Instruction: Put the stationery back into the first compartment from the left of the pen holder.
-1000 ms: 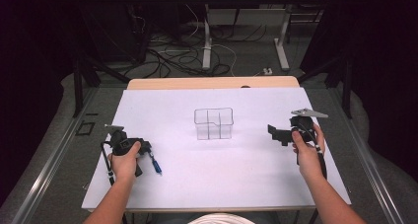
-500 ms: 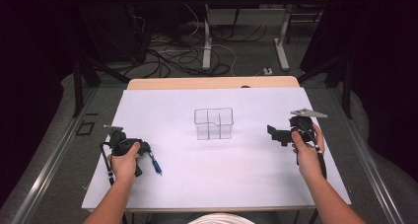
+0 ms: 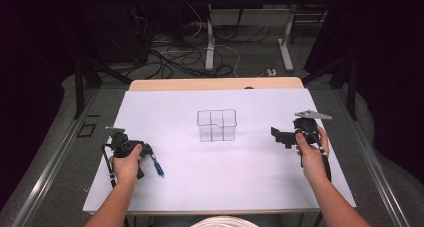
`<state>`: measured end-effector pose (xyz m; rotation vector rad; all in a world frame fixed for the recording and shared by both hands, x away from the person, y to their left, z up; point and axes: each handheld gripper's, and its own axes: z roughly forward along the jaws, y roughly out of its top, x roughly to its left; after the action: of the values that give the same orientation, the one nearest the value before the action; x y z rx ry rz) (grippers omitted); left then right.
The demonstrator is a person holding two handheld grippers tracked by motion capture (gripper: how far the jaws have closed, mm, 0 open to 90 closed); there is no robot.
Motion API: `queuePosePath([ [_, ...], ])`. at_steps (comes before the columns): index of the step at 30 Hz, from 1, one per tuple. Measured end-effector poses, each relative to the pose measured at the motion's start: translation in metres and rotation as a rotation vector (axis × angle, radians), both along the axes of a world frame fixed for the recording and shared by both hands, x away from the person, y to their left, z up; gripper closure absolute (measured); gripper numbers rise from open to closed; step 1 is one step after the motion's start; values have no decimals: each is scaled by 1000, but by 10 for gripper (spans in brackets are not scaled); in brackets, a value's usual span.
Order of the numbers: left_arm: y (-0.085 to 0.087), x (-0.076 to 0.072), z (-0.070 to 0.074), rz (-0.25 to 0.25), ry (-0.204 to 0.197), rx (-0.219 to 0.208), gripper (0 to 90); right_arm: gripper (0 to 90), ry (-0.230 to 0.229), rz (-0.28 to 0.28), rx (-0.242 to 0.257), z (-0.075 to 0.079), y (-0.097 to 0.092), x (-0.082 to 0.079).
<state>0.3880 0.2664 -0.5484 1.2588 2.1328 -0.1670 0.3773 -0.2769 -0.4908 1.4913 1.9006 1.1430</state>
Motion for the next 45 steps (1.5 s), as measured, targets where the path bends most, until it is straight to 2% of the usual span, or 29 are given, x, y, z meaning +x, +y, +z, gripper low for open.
queuePosePath([
  [2,0,0,0,7,0,5,782,0,1,0,0,0,0,0],
  [5,1,0,-1,2,-2,-14,795,0,3,0,0,0,0,0],
  [8,0,0,-1,11,0,-9,797,0,-3,-3,-4,-1,-1,1],
  [10,2,0,-1,3,-3,-28,798,0,2,2,-2,-1,-1,1],
  [17,6,-1,0,4,-6,-44,800,0,3,5,-5,-2,-1,1],
  [19,4,-1,-1,16,-16,-34,801,0,1,6,-5,-2,-1,1],
  [29,4,-2,4,-15,-41,-37,801,0,4,3,-3,-2,-2,1],
  [32,4,-2,6,-11,-56,-31,802,0,5,2,-2,-2,-2,1],
  [36,5,-2,8,-4,-81,-53,802,0,11,0,3,-2,-2,1],
  [38,7,-3,11,-23,-92,-57,802,0,8,0,1,-2,-3,1],
  [40,7,-3,13,-16,-115,-56,802,0,7,-1,1,-2,-3,1],
  [45,6,-4,20,-33,-157,-28,802,0,10,-3,8,-3,-5,2],
])
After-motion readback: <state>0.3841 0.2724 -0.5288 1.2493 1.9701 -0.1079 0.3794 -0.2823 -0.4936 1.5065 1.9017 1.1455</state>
